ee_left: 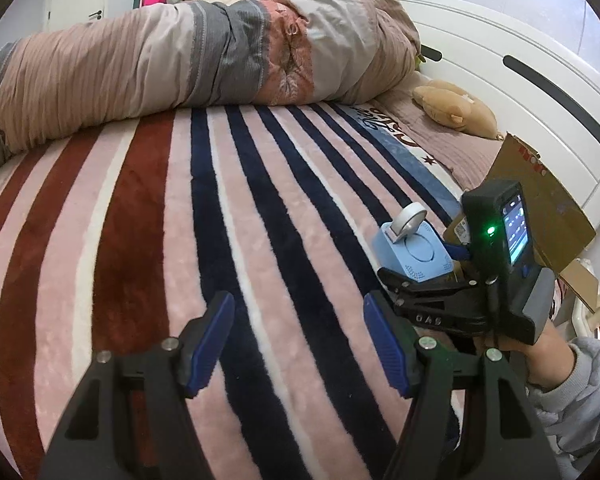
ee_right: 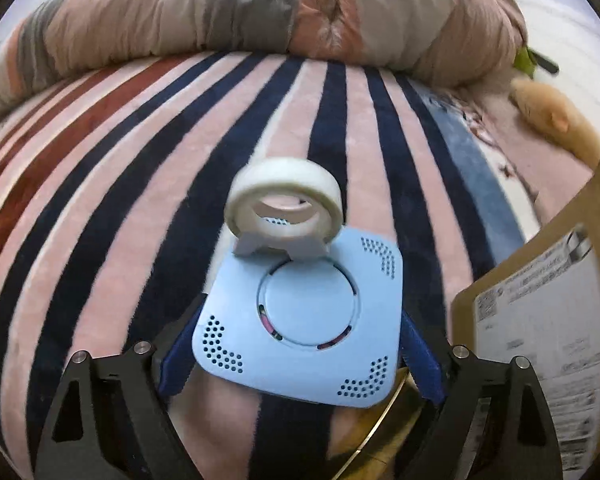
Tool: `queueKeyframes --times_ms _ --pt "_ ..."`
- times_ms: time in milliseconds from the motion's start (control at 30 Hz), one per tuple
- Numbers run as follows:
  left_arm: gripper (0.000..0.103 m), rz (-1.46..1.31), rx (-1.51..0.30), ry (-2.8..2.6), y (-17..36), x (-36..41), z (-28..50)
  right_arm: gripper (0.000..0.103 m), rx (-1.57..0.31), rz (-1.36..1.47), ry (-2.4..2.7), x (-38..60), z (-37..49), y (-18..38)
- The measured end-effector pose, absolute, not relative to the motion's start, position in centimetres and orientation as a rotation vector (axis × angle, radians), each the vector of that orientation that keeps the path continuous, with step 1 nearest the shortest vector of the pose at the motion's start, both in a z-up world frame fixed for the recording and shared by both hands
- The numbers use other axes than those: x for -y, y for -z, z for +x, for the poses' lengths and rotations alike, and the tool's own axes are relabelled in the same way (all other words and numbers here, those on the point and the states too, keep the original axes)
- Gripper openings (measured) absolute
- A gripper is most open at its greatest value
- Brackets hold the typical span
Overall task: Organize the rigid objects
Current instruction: 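Grasp the light blue square device with the right tool, leaving the tape roll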
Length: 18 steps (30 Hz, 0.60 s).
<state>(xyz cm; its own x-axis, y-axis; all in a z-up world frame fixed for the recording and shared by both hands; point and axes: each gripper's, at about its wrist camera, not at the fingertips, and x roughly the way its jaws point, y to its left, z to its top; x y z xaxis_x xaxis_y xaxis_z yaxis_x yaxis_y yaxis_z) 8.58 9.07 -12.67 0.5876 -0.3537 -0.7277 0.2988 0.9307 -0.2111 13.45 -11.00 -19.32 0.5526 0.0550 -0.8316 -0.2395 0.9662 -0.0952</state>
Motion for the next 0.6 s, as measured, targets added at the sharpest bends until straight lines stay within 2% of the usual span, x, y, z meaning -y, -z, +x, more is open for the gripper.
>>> queueKeyframes --times_ms 200,400,600 --pt "0.064 -0.079 -0.871 0.374 12.7 -9.8 8.3 0.082 -0.921 -0.204 -0.344 9.9 11.5 18.2" --pt "0.064 -0.087 -0.895 0.391 13.1 -9.9 8.2 0.081 -0.962 -0.215 -0.631 6.6 8.7 17.4" --pt "0.064 -0.095 -0.924 0.378 13.9 -10.2 8.4 0.082 -0.984 -0.351 -0.641 4.6 7.7 18.8"
